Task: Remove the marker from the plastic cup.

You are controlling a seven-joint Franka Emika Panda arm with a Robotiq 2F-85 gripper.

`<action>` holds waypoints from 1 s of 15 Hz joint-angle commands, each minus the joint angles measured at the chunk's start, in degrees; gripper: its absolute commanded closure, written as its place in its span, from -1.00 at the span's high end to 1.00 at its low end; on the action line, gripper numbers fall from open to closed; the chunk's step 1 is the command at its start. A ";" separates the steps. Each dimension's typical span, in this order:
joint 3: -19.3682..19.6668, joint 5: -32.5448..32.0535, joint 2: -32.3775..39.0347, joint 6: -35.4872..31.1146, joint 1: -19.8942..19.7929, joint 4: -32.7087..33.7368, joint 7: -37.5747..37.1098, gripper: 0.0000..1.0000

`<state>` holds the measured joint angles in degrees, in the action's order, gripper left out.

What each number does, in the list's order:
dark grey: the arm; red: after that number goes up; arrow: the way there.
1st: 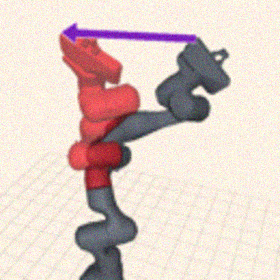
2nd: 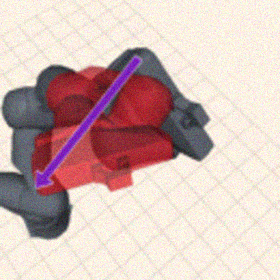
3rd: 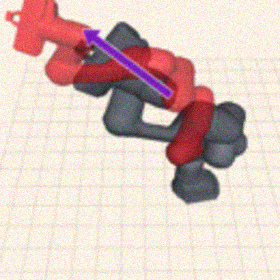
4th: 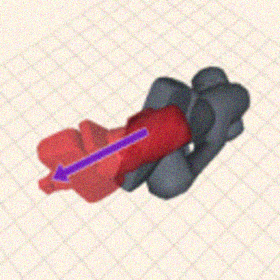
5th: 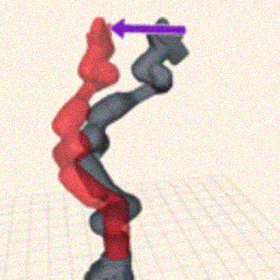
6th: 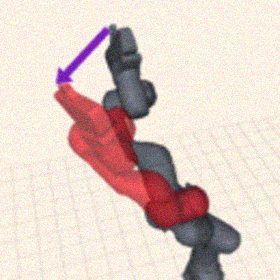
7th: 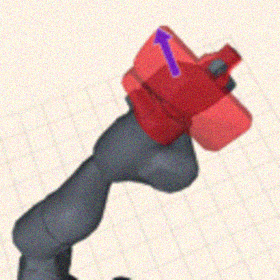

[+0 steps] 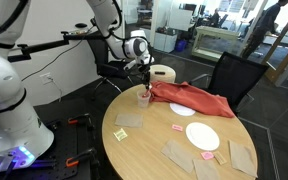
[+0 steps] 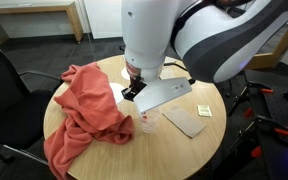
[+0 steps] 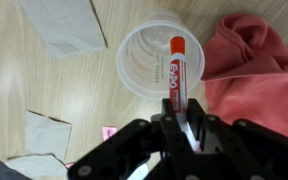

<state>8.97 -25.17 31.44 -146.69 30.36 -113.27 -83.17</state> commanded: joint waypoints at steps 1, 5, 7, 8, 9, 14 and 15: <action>0.47 -5.42 -8.04 0.19 0.97 -6.04 -4.90 -0.90; -1.69 -9.31 -15.46 -0.02 -1.49 -10.39 -6.62 -0.90; -3.44 -9.26 -19.05 -1.13 -4.04 -12.70 -5.73 -0.90; -4.17 -8.72 -20.67 -1.43 -5.38 -13.62 -5.53 -0.90; -4.93 -8.22 -21.93 -1.83 -6.85 -14.41 -5.24 -0.90; -6.11 -6.88 -24.22 -6.54 -14.54 -16.92 -6.26 -0.90; -5.96 -6.68 -23.93 -8.10 -15.80 -17.31 -6.45 -0.90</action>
<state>4.02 -32.61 8.84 -150.26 18.65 -127.66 -88.16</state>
